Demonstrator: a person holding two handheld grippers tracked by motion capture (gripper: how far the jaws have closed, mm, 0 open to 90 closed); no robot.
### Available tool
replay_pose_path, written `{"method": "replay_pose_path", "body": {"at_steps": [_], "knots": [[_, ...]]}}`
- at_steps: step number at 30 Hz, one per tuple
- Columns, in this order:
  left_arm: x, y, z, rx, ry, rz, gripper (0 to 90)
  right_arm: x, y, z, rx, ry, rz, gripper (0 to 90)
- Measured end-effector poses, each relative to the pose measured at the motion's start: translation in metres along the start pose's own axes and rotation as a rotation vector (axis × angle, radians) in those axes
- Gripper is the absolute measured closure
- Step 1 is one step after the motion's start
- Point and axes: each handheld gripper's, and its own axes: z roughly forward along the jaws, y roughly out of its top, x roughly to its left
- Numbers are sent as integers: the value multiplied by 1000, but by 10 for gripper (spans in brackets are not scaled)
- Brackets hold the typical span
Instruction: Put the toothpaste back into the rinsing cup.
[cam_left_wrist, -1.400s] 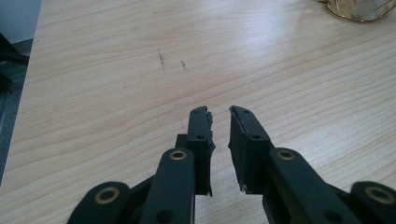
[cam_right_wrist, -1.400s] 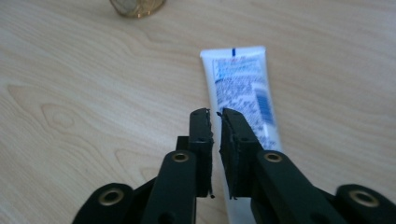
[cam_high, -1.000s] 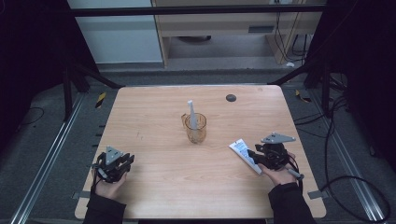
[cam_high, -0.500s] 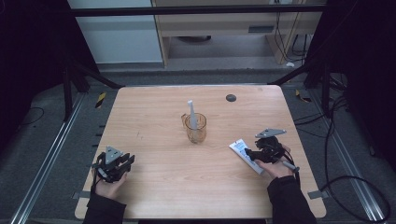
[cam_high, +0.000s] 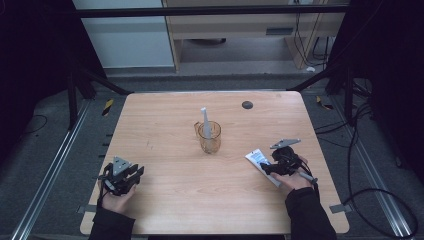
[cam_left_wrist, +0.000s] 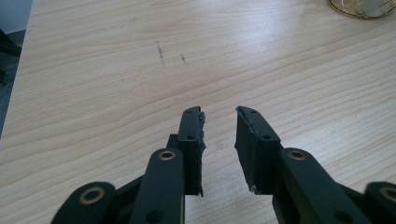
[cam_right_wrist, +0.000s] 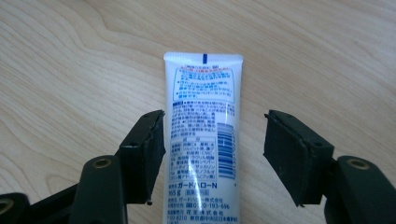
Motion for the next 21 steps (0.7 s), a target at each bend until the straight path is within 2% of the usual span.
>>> {"method": "replay_pose_path", "body": {"at_steps": [2, 13, 21], "knots": [[0, 0, 0, 1, -1, -1, 704, 2, -2, 0, 26, 10, -1, 378], [0, 0, 1, 7, -2, -2, 703, 1, -4, 0, 60, 21, -5, 367], [-1, 1, 3, 13, -3, 0, 702, -1, -3, 10, 111, 29, -5, 366]]}}
